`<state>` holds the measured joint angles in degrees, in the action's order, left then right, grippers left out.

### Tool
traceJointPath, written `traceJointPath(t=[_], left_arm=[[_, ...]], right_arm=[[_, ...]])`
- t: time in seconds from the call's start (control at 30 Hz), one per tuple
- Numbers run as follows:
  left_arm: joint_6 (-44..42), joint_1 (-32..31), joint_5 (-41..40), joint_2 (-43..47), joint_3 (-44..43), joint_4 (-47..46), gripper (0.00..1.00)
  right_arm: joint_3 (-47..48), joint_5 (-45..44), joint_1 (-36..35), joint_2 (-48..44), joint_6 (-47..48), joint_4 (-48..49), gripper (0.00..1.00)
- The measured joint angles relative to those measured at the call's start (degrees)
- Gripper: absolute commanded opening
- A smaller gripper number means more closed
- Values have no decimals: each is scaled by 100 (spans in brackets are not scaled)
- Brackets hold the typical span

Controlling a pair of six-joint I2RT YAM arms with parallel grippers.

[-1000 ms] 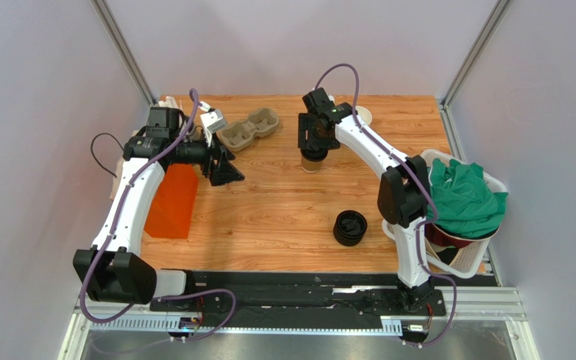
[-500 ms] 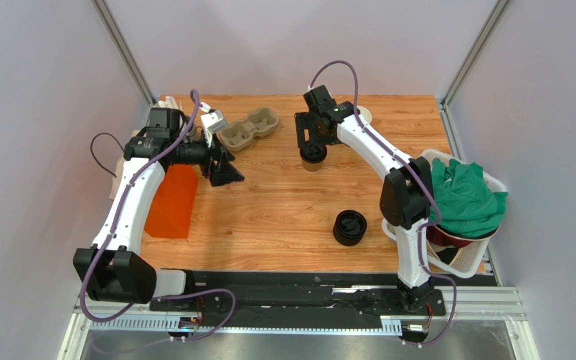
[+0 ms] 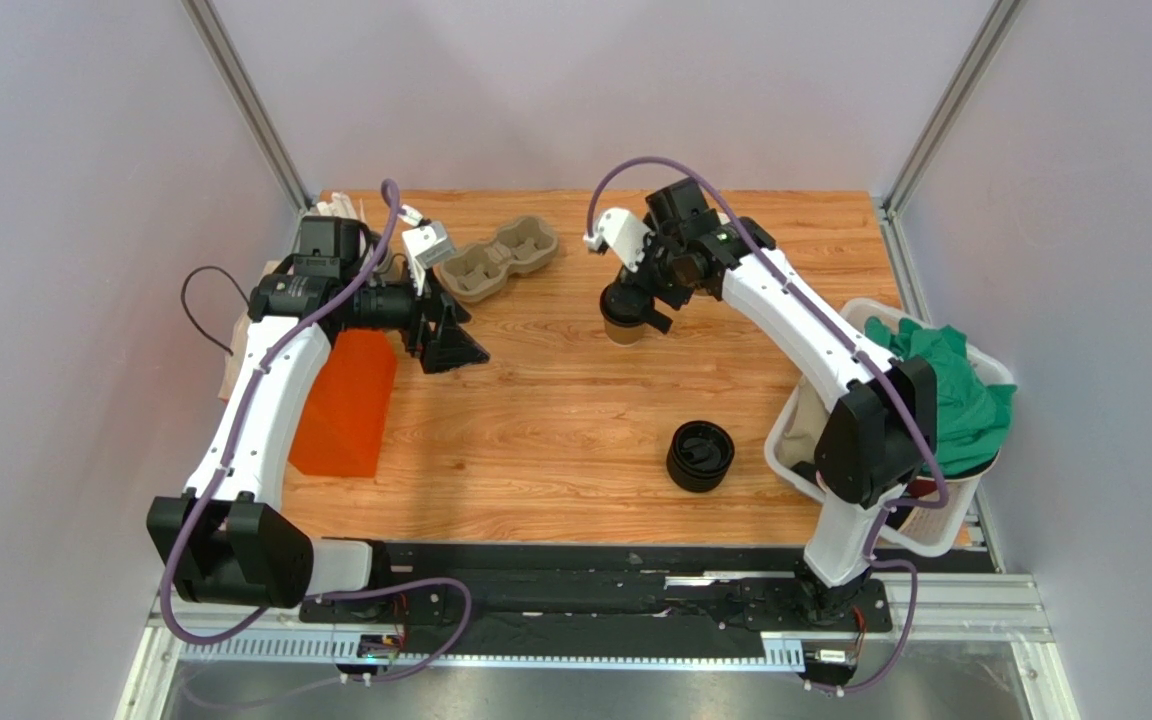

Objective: Pack the takeout coffee

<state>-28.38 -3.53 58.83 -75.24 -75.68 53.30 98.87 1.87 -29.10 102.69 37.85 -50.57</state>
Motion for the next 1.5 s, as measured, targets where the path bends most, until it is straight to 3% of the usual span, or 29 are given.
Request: traceJointPath(t=[0.27,0.43,0.8,1.1,1.5], left_arm=[[-2,0,-2,0,52,-2,97],[-2,0,-2,0,63,-2,97],[-2,0,0,-74,66,-2,97],[-2,0,-2,-120,66,-2,97],[-2,0,0,-151,66,-2,97]], right_arm=[[-129,820,105,232,2153,-387,93],[74,1204,107,358,2953,-459,86],[708,1421,120,1412,3327,-623,70],[1102,1478,212,1523,3381,-782,55],[1447,1504,293,1770,3552,-1368,51]])
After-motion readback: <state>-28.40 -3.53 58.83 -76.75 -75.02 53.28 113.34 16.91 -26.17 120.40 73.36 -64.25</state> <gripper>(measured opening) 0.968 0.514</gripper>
